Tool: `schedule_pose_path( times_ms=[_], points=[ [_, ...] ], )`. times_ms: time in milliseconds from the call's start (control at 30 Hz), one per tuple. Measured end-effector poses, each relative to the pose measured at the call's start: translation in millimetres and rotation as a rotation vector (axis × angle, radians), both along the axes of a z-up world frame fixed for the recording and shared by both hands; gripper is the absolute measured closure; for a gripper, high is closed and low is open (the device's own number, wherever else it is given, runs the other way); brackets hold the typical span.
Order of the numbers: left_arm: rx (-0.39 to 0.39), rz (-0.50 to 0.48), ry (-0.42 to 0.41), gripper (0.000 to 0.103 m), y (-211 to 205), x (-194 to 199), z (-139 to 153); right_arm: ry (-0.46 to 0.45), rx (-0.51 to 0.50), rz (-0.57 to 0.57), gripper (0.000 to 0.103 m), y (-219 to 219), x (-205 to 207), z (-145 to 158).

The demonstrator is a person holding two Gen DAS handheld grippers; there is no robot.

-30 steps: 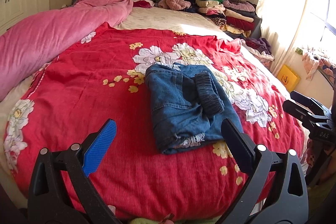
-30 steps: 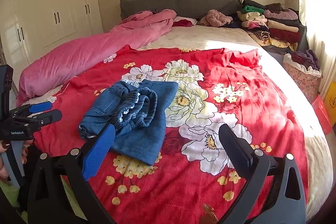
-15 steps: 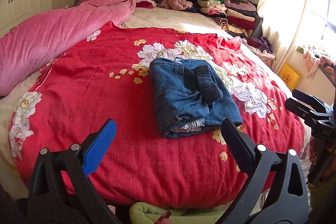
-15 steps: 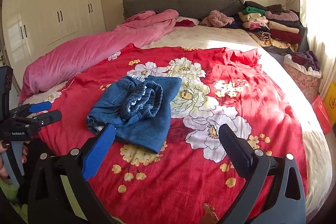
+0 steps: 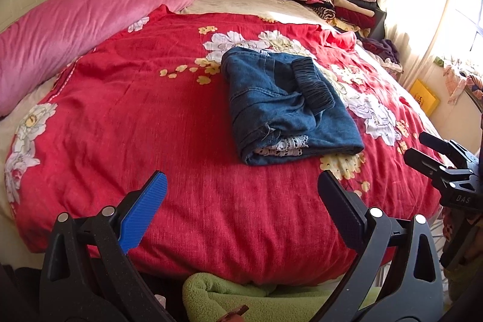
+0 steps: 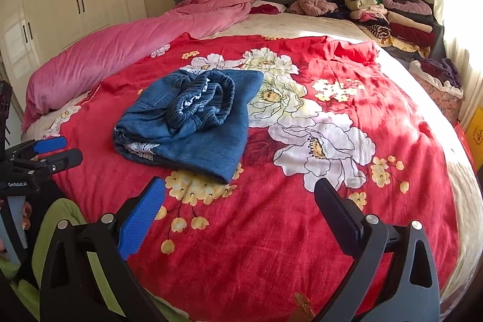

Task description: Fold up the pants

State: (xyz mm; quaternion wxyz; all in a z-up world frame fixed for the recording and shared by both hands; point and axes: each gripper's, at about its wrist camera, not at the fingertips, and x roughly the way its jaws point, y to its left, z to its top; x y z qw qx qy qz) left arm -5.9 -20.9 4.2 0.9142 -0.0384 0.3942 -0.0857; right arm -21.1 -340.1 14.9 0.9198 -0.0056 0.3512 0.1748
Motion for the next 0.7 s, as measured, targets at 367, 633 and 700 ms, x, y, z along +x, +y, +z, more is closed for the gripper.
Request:
schedule_pose_path(
  times_ms=[367, 633, 700],
  points=[
    [-0.004, 0.014, 0.013, 0.009, 3.6, 0.9, -3.3, -0.003, 0.003, 0.016, 0.005, 7.7, 1.3, 2.1],
    [-0.007, 0.017, 0.013, 0.009, 4.5, 0.7, -3.3, -0.002, 0.0, 0.022, 0.005, 10.7, 1.2, 2.1],
    [-0.007, 0.017, 0.014, 0.009, 4.5, 0.6, -3.2, 0.0, 0.001, 0.019, 0.005, 10.4, 1.2, 1.9]
  ],
)
